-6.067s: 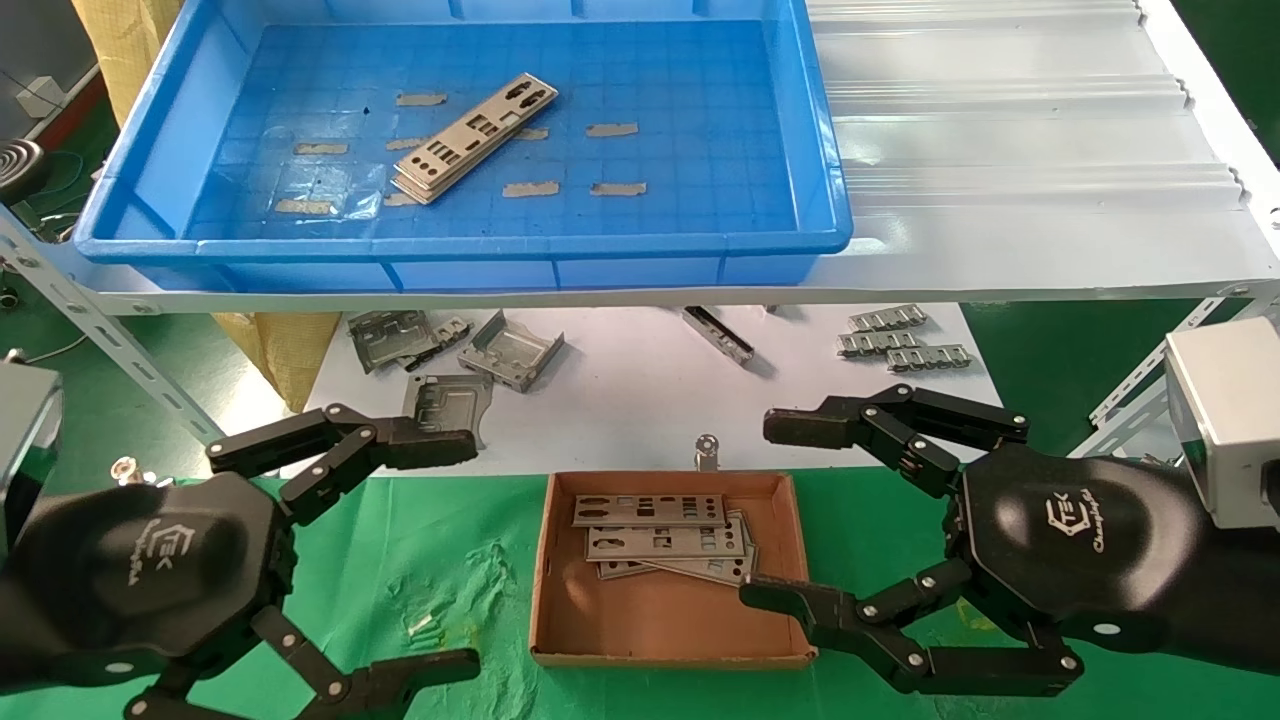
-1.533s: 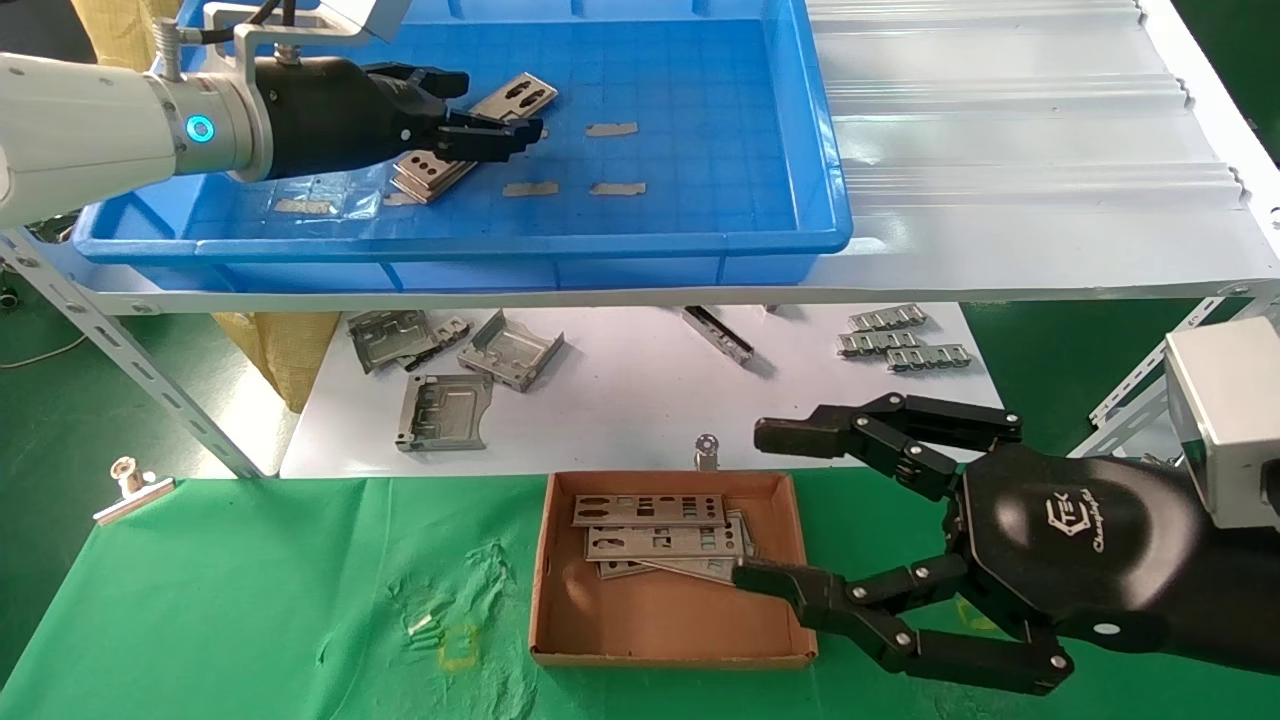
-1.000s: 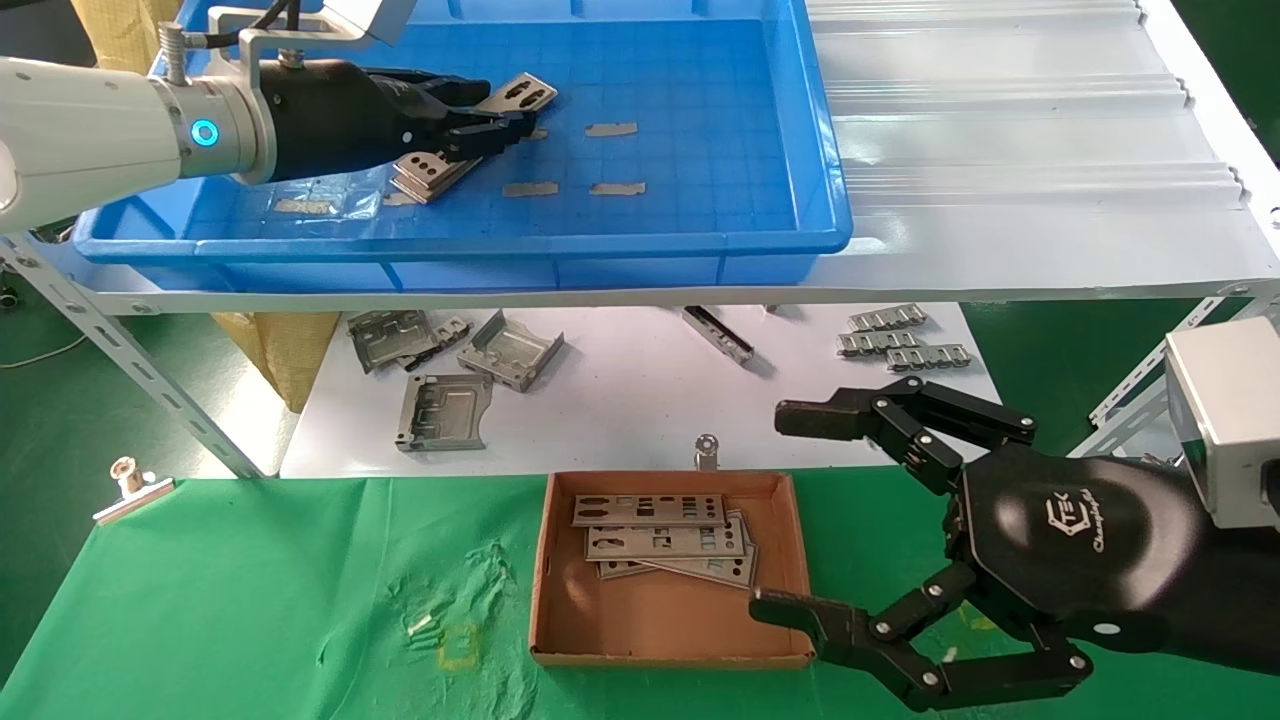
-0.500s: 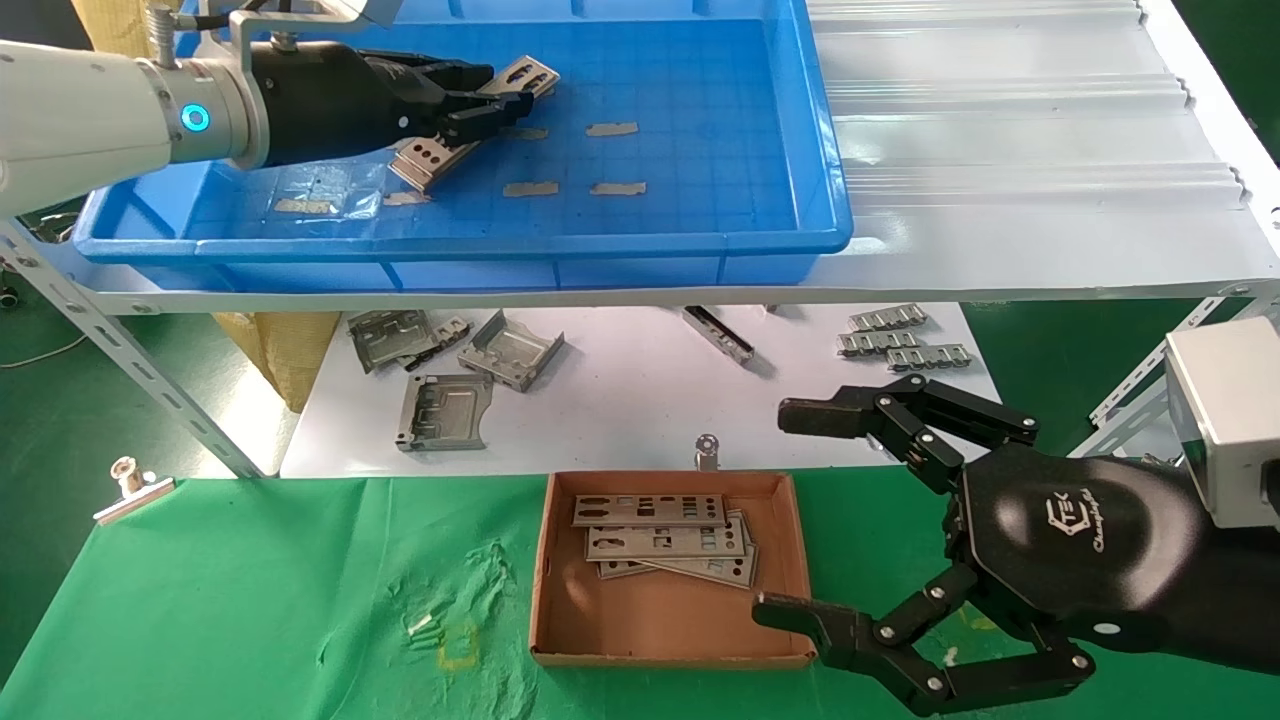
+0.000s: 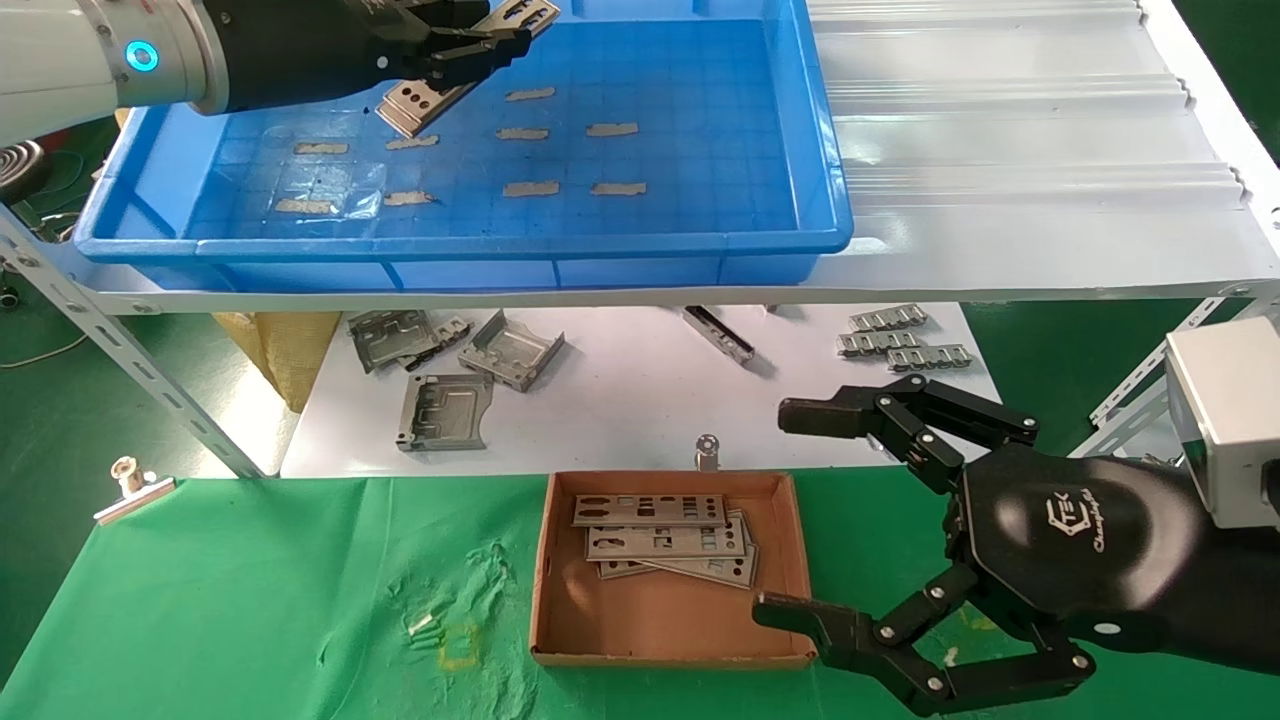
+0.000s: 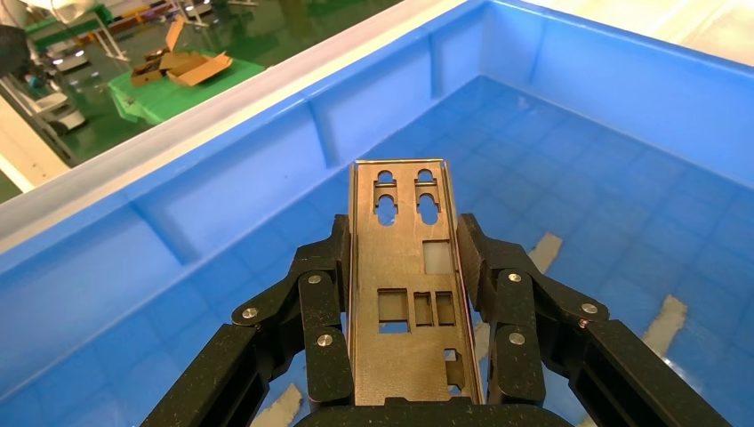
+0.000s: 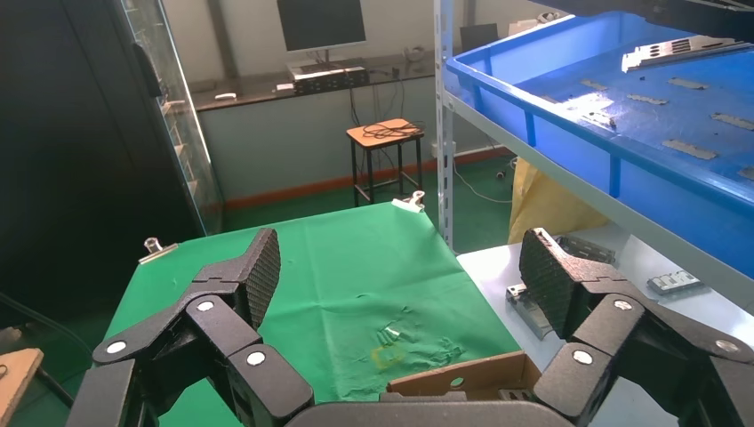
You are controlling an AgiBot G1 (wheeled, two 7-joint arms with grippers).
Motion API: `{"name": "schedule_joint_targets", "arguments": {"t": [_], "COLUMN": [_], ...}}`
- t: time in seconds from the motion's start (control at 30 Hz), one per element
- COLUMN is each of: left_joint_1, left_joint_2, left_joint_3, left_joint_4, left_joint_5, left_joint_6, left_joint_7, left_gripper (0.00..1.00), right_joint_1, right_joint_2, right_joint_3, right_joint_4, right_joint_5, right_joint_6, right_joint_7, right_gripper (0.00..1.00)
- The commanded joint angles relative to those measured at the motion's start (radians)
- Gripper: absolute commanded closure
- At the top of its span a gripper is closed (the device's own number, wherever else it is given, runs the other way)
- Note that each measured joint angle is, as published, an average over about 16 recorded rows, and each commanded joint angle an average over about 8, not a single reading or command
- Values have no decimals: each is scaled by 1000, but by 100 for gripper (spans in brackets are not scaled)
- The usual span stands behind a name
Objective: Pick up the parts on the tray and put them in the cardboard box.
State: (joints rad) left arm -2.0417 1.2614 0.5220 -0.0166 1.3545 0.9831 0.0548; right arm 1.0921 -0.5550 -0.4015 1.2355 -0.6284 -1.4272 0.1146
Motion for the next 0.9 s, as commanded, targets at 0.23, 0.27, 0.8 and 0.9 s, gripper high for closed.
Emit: {"name": "schedule_joint_targets", "arguments": {"t": [0.23, 0.27, 0.8, 0.9], "left_joint_1": [35, 41, 62, 63], "left_joint_2": [18, 22, 33, 33], "left_joint_3": [2, 1, -12, -12], "left_joint_4": [17, 18, 14, 13], "left_joint_5": [3, 2, -16, -17], "left_joint_6": [-38, -44, -82, -80], "left_joint_7": [21, 23, 31, 33], "left_gripper": [100, 100, 0, 0], "right_joint_1": [0, 0, 0, 0], "right_joint_2": [0, 0, 0, 0], "right_joint_3": [0, 0, 0, 0], "right_joint_4": [0, 0, 0, 0], "right_joint_5": [0, 0, 0, 0], "right_joint_6": [0, 0, 0, 0], "right_joint_7": [0, 0, 0, 0], "right_gripper": [0, 0, 0, 0]}}
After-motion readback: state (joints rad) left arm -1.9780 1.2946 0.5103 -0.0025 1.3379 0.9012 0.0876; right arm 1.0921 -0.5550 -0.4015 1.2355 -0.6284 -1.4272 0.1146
